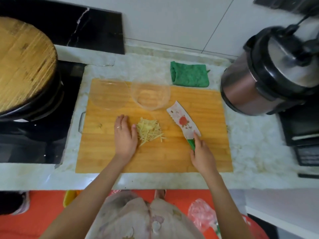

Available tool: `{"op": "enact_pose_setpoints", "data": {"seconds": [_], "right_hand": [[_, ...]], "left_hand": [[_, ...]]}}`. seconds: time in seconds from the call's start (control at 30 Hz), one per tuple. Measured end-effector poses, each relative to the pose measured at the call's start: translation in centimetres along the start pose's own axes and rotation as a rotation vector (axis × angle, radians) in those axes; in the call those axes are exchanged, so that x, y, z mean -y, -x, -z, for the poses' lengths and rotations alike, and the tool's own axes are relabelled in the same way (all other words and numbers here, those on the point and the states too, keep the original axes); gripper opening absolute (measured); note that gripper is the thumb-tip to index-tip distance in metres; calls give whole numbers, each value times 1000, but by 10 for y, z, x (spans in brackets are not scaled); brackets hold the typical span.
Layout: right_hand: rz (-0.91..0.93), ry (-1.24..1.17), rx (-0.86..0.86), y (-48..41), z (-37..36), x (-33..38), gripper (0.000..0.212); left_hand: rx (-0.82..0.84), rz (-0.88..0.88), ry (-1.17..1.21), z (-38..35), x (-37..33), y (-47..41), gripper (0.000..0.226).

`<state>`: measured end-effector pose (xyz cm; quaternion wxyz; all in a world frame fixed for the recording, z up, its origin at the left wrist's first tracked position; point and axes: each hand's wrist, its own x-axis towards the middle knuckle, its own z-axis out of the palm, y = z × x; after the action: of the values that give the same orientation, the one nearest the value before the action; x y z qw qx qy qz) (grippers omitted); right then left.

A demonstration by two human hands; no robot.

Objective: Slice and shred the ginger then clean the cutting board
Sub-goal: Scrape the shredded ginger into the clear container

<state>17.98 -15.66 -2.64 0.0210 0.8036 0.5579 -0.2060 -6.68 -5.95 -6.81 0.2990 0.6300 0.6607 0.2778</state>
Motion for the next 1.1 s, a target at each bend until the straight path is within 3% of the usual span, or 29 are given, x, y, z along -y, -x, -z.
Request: {"op": "enact_pose_setpoints", "data": {"seconds": [0.1, 0.23, 0.33, 0.63, 0.87, 1.1], "right_hand": [[-12, -121, -18, 1, 5, 11, 67], [-187, -715, -131, 17, 7, 26, 33], [-245, -926, -124, 28, -1, 26, 19], [-316, -1027, -38, 49, -33, 25, 21], [-233, -932, 35, 49, -44, 50, 19], [-231, -948, 108, 47, -47, 73, 20]], "left_hand": [[-4, 23, 37, -3, -3, -1, 55], [28, -9, 84, -9, -8, -1, 55], [21, -9, 102, -12, -7, -1, 54], [-14, -6, 135, -22, -12, 2, 51], [23, -44, 163, -32, -23, 5, 64], [5, -124, 93, -35, -27, 6, 58]]}}
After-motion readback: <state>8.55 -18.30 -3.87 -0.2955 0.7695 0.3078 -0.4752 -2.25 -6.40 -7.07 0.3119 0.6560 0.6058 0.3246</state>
